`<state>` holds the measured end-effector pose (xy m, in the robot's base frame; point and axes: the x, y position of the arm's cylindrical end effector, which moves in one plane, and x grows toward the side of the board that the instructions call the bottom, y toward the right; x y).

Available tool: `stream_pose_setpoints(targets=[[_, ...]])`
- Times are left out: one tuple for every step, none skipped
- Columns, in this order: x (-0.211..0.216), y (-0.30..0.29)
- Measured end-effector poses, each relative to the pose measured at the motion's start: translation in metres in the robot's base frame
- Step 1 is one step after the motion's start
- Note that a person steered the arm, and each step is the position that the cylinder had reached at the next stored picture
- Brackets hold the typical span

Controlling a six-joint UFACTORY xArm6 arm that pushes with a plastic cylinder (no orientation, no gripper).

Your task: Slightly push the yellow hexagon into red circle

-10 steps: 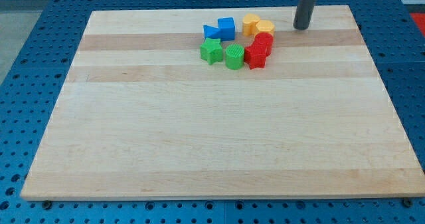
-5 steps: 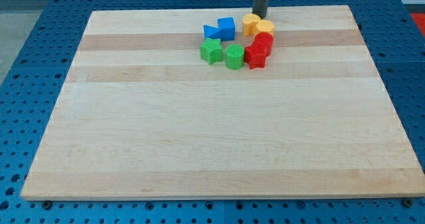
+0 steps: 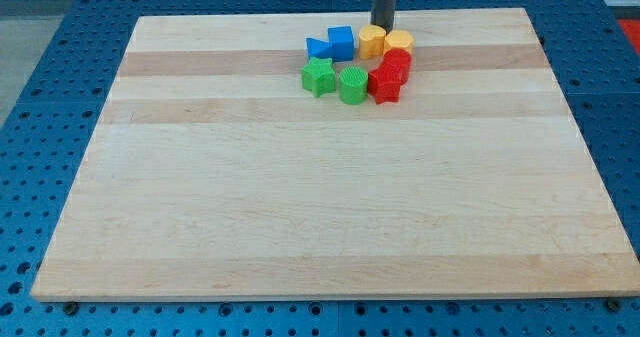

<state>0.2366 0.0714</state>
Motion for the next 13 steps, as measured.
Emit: stream_pose_setpoints(targets=[[0.001,0.000],[0.001,0.002],[0.001,0.018],[0.001,0.031],[0.002,0.031],[0.008,0.027],[0.014,0.027],[0.014,0.027],[0.014,0.026],[0.019,0.026],[0.025,0.026],[0.025,0.026],[0.020,0.028]])
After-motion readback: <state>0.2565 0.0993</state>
